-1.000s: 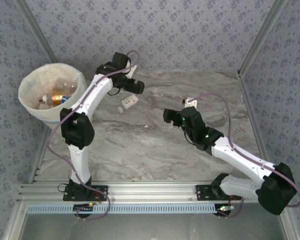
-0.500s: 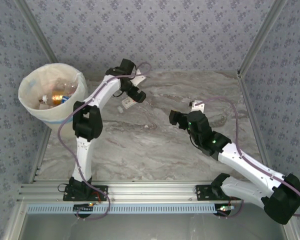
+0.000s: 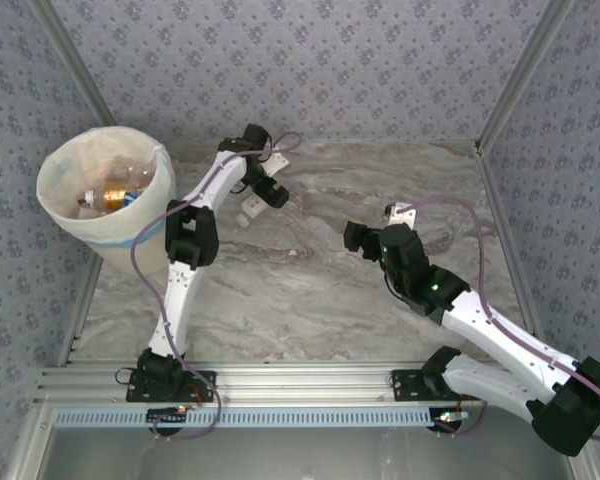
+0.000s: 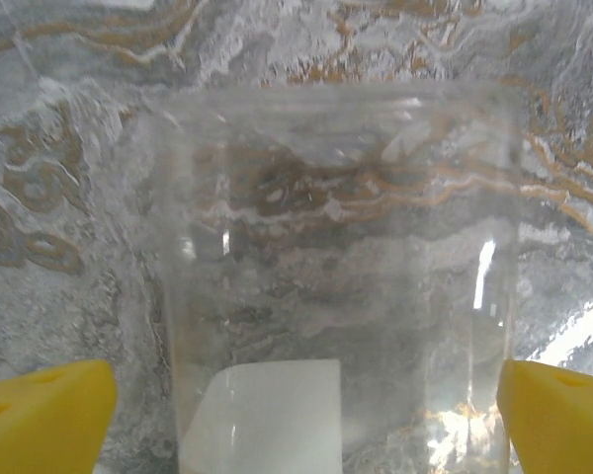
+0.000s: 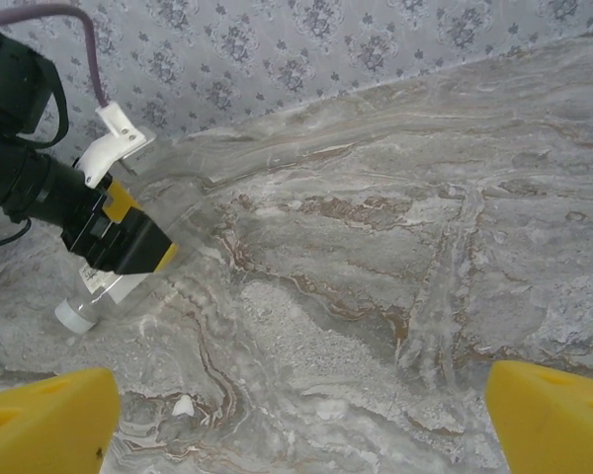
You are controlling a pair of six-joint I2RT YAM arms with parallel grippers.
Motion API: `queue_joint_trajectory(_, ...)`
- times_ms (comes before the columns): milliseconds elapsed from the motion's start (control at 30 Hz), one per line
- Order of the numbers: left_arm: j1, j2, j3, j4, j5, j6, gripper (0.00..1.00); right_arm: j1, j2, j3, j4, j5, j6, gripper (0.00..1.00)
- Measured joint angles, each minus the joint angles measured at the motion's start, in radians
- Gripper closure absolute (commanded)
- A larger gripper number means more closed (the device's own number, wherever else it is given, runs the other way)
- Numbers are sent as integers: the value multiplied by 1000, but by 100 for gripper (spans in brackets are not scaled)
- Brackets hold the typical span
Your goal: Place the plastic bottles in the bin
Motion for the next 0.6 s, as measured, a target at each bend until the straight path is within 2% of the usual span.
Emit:
queue_joint_trajectory(133, -14, 0, -35, 5, -2, 9, 14, -2, -3, 0, -1, 8, 4, 3)
queue_joint_trajectory(233, -35, 0, -68, 8, -8, 5, 28, -2, -3, 0, -3, 11, 5, 3)
queue_joint_trajectory(333, -48, -20, -105, 35, -5, -18, 47, -2, -3, 0, -8, 12, 5, 3)
queue_joint_trajectory(433, -48, -117, -236, 90, -5, -58, 53, -6, -3, 0, -8, 12, 4, 3)
queue_joint_trajectory(600, -47, -397, -391, 148, -20, -167, 64, -21, 6, 0, -6, 11, 4, 3)
